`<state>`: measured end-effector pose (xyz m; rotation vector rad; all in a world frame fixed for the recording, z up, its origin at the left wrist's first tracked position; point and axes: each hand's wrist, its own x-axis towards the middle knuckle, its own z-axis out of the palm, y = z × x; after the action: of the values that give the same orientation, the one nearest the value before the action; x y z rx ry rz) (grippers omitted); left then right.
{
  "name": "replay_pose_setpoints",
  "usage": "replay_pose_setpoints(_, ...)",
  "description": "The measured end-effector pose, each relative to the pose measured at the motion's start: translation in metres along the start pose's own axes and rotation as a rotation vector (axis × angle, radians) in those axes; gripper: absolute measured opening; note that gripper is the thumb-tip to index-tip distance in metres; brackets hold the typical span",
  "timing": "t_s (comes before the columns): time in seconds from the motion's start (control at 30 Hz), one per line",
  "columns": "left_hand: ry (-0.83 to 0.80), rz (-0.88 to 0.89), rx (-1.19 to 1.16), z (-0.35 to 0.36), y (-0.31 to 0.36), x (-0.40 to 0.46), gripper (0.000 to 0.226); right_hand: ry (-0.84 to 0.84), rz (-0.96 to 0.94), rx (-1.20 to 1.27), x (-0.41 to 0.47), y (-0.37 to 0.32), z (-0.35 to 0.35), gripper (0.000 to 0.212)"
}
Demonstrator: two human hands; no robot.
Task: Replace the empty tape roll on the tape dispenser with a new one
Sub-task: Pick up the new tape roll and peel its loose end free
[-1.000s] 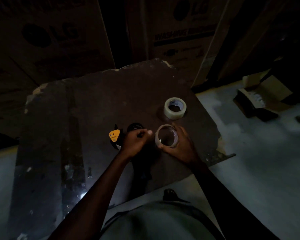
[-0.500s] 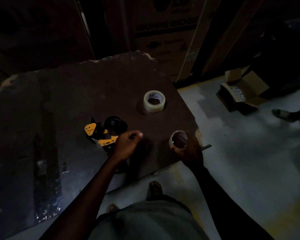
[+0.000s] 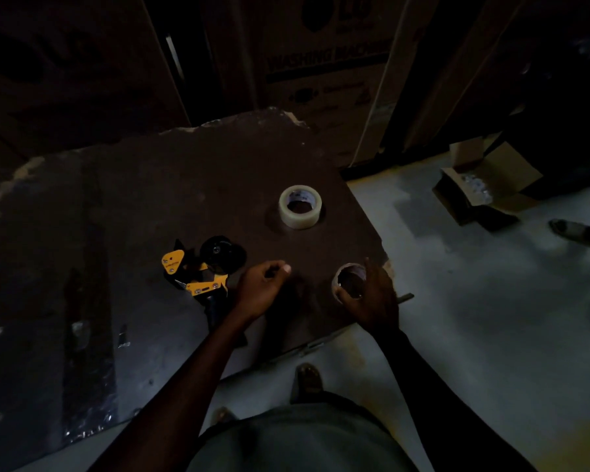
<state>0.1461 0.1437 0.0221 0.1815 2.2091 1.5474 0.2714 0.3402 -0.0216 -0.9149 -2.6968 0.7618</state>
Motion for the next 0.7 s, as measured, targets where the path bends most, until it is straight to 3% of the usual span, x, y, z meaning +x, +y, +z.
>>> replay_pose_setpoints(0.27, 0.041, 0.008, -0.037, 0.008, 0.006, 0.010, 0.022, 0.050, -0.241, 0.068, 0.045, -0.044, -0.013, 0.074)
replay_pose_setpoints(0.37, 0.052, -0.008, -0.058, 0.012, 0.010, 0.016, 0.010, 0.035, -0.289, 0.066, 0.070, -0.055, -0.007, 0.069)
replay_pose_setpoints(0.53, 0.084, -0.041, -0.005, 0.018, 0.012, 0.029, 0.013, -0.158, -0.405, 0.029, 0.121, -0.073, 0.005, 0.058)
replay_pose_setpoints(0.7, 0.122, -0.042, 0.006, 0.020, 0.019, 0.035, 0.015, -0.263, -0.516, -0.115, 0.164, -0.084, 0.026, 0.063)
